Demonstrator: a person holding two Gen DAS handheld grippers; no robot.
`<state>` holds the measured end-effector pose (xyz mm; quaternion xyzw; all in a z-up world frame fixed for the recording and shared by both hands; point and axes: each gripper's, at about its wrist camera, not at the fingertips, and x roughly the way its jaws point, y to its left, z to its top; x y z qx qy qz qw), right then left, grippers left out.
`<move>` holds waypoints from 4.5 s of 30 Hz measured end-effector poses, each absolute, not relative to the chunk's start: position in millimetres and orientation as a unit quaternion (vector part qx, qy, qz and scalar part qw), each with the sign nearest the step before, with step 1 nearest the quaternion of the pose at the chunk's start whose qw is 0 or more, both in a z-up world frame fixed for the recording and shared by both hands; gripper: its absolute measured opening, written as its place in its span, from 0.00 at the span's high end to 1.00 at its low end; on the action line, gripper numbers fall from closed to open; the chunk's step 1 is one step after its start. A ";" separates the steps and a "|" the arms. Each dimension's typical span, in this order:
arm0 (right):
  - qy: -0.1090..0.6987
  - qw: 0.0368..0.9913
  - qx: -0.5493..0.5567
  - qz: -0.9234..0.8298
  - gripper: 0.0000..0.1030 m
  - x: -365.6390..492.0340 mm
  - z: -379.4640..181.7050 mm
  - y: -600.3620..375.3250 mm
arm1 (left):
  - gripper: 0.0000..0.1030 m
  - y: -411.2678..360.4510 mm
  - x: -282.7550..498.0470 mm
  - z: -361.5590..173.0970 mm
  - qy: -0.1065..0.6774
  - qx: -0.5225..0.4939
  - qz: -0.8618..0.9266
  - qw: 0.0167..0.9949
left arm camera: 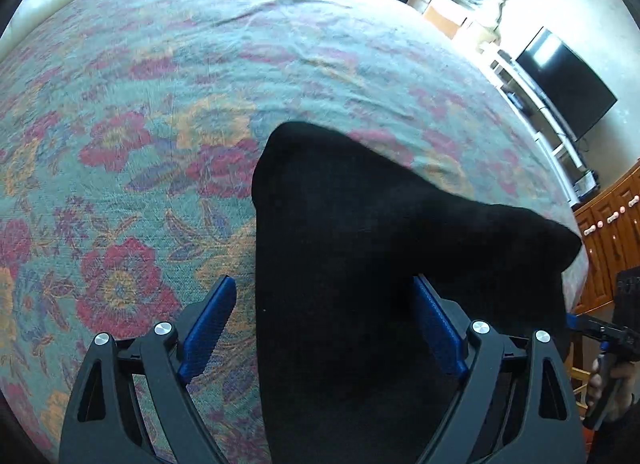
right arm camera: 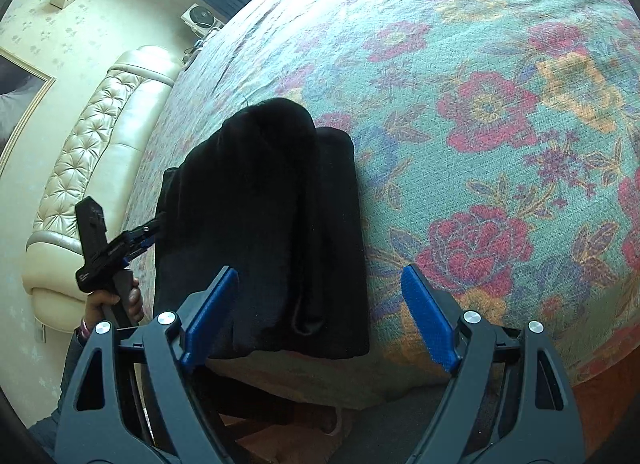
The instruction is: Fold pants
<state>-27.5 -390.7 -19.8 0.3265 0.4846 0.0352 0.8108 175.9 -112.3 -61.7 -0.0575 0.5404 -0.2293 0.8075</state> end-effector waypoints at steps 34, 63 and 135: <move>0.436 0.757 0.461 0.152 0.09 82.9 -79.4 -437.4 | 0.15 -69.0 232.8 -96.8 0.549 -0.308 -0.339 0.699; 0.498 0.705 0.484 0.141 0.11 -15.1 -78.3 -418.0 | 0.26 -17.0 101.4 -86.1 0.531 -0.328 -0.342 0.703; 0.514 0.805 0.289 0.068 0.07 21.6 -44.4 -390.5 | 0.16 -65.1 145.2 -89.5 0.517 -0.269 -0.370 0.723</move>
